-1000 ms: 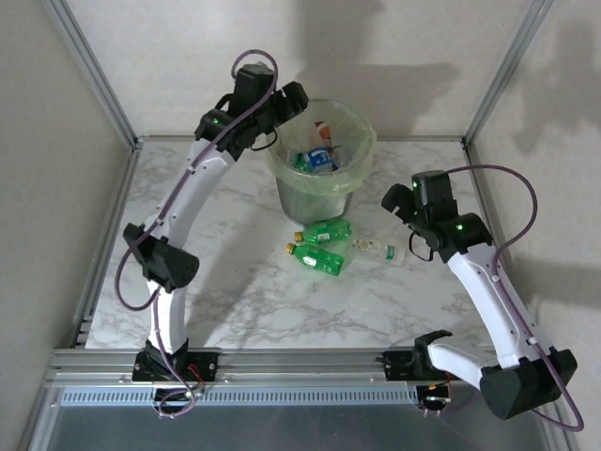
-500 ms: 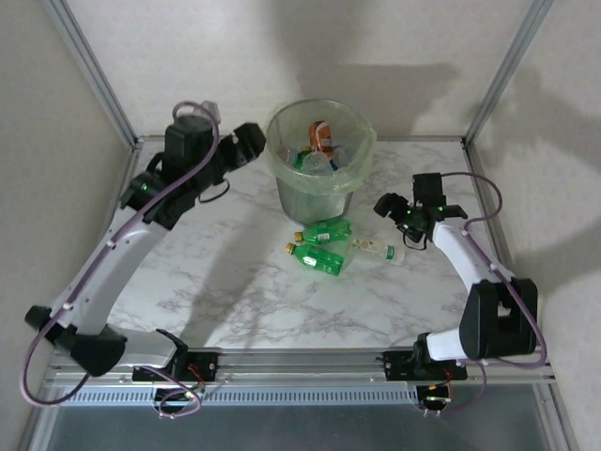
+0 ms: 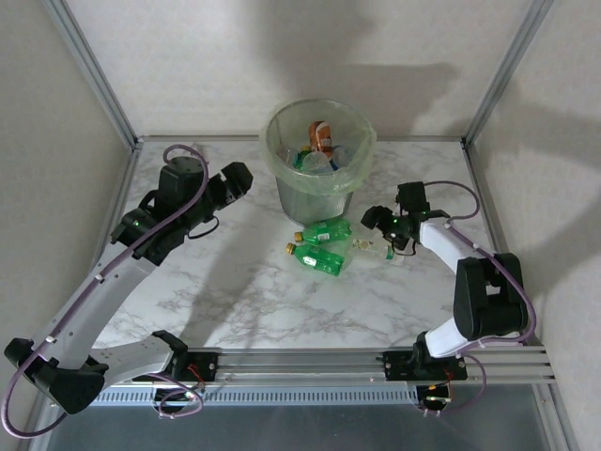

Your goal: Put the plastic bottles in the bin

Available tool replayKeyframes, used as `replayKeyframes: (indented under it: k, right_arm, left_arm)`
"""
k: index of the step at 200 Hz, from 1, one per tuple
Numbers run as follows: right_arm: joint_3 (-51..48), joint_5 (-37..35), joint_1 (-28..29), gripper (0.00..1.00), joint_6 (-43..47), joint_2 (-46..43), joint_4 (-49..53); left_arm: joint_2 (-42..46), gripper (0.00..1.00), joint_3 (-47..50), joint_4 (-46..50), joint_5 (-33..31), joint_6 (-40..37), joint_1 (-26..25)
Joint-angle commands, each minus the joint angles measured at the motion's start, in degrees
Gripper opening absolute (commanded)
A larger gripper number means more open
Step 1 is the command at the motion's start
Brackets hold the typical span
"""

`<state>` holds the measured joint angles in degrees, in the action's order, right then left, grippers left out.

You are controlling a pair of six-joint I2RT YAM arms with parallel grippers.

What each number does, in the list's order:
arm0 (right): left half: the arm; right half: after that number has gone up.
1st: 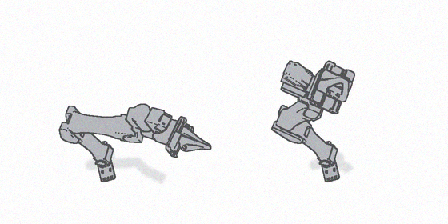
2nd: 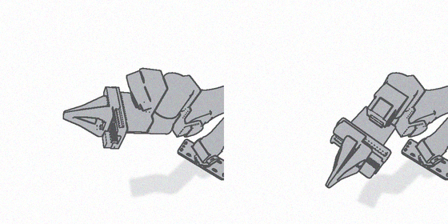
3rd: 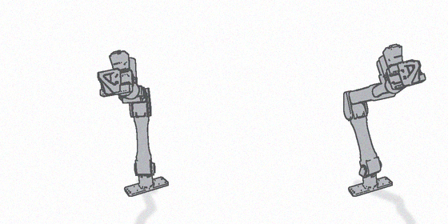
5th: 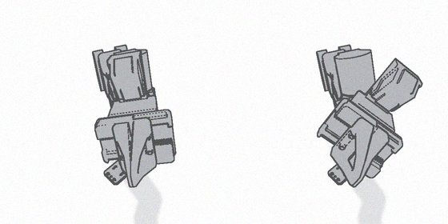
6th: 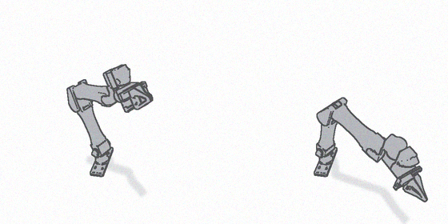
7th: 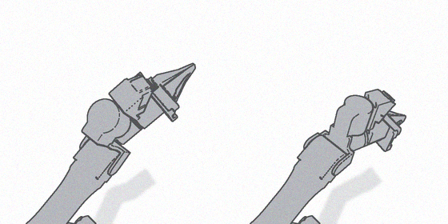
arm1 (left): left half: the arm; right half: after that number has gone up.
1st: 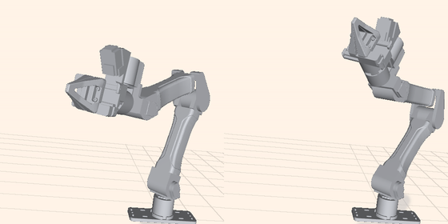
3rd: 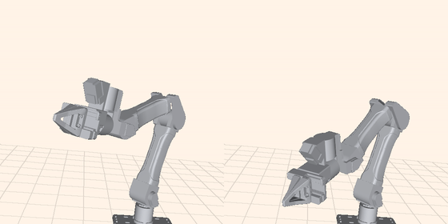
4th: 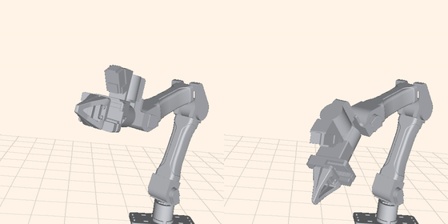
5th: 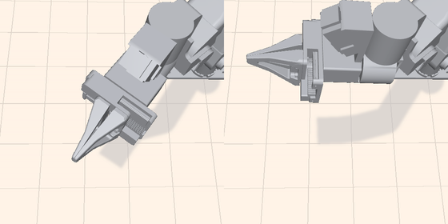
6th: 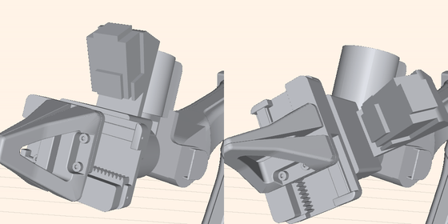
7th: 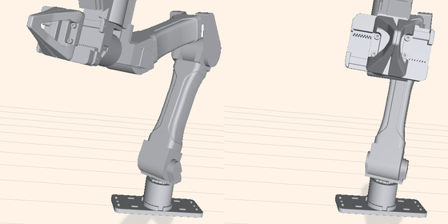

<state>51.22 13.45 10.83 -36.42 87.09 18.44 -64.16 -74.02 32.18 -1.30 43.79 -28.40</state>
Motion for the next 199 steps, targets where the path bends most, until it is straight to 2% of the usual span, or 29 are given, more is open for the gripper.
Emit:
replayKeyframes:
  k: [1,35,99,141,158,199]
  right_arm:
    - [-2.3,-0.8,1.6,0.81,-0.5,-2.0,-0.1]
    - [-5.8,-1.9,2.9,0.83,-2.0,-6.0,0.7]
    - [-13.2,-3.2,6.4,0.95,-5.9,-15.6,1.8]
    - [-15.0,-4.3,10.2,0.95,-6.8,-17.7,2.3]
    - [-14.2,-6.7,12.0,0.93,-7.0,-16.9,3.3]
    - [-6.9,-18.0,14.1,0.93,-4.2,-11.9,10.9]
  left_arm:
    - [0.2,0.81,0.9,-1.1,0.7,1.1,0.4]
    - [-0.3,0.81,1.0,-1.6,1.7,1.1,0.4]
    - [-1.3,0.80,3.1,-3.2,3.6,2.5,0.4]
    - [-2.5,0.79,3.8,-4.4,5.0,2.7,0.4]
    - [-2.9,0.78,4.2,-5.1,5.7,3.2,0.4]
    - [-3.2,0.78,4.9,-5.8,6.9,3.6,0.4]
